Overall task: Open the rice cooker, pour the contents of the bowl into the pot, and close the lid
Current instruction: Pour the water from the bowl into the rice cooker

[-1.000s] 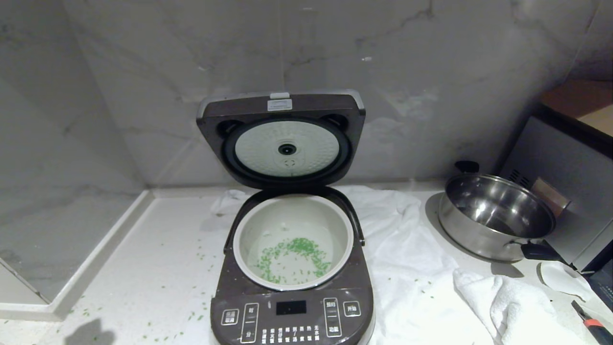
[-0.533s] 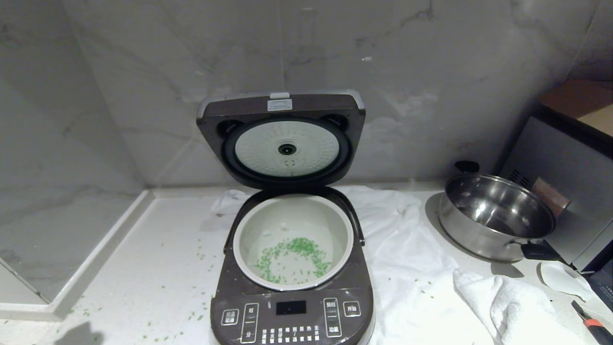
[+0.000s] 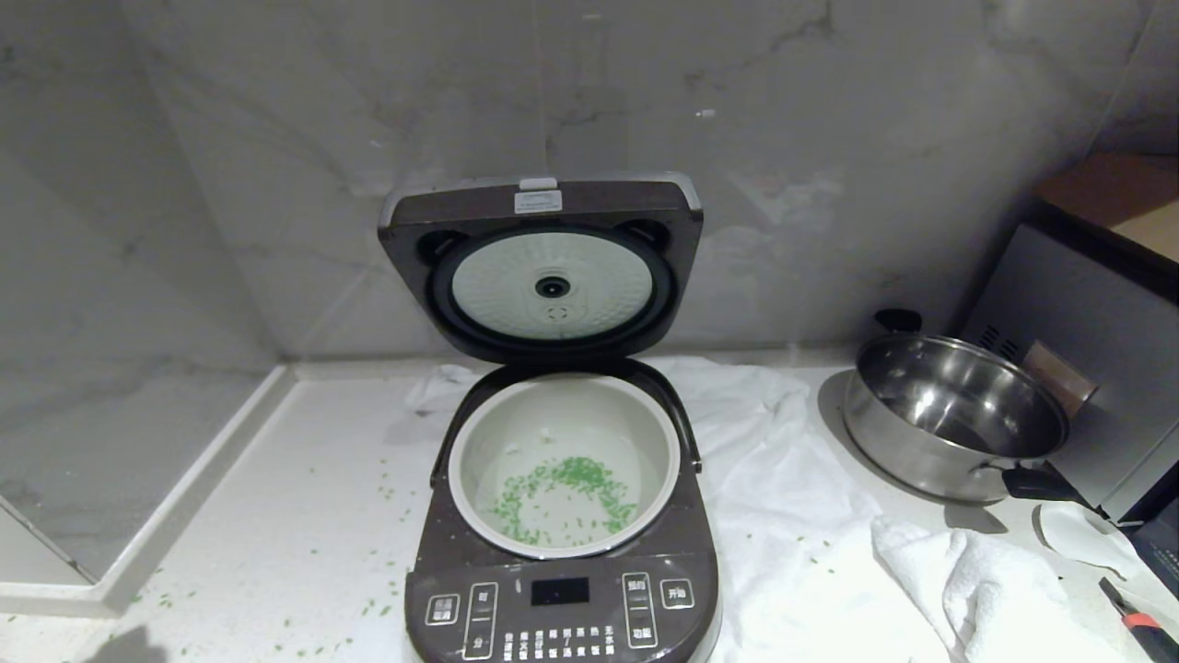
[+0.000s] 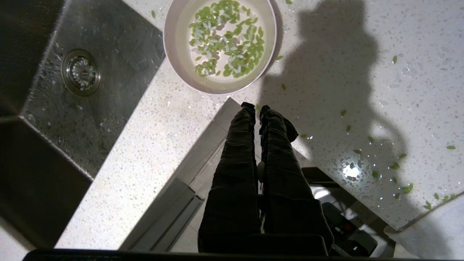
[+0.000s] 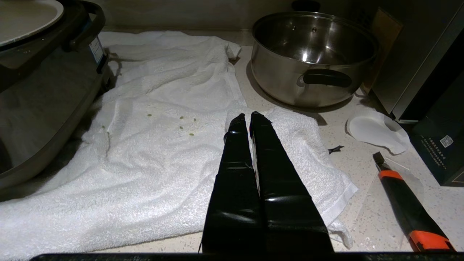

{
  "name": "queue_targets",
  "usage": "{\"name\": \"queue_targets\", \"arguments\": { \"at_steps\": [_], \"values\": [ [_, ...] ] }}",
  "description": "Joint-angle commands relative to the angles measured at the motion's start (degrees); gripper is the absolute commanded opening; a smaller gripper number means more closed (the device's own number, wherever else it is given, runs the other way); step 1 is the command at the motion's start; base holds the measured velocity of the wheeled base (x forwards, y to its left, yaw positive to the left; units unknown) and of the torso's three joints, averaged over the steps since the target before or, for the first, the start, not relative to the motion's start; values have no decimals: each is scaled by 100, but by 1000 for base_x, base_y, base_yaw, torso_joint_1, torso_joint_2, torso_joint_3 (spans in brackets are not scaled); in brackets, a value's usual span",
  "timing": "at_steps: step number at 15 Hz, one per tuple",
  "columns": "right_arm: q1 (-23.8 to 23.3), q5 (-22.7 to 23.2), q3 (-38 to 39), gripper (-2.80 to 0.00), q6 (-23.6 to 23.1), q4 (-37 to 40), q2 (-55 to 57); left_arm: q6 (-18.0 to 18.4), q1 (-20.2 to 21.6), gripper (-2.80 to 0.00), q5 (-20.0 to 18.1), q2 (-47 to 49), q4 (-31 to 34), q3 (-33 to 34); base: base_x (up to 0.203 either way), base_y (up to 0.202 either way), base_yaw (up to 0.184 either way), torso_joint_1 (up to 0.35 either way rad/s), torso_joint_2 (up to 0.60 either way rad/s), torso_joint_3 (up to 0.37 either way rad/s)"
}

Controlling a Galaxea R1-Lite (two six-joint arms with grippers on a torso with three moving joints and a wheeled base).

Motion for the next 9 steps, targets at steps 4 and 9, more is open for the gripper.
{"name": "queue_targets", "arguments": {
  "at_steps": [4,9],
  "values": [
    [2,4,0,-280,-3,2,-4,19,77,-280,-49,163,12,3,0,0,0,0,0,0],
    [2,4,0,-280,-3,2,-4,11,80,-280,-146,227,12,-16,0,0,0,0,0,0]
  ]
}}
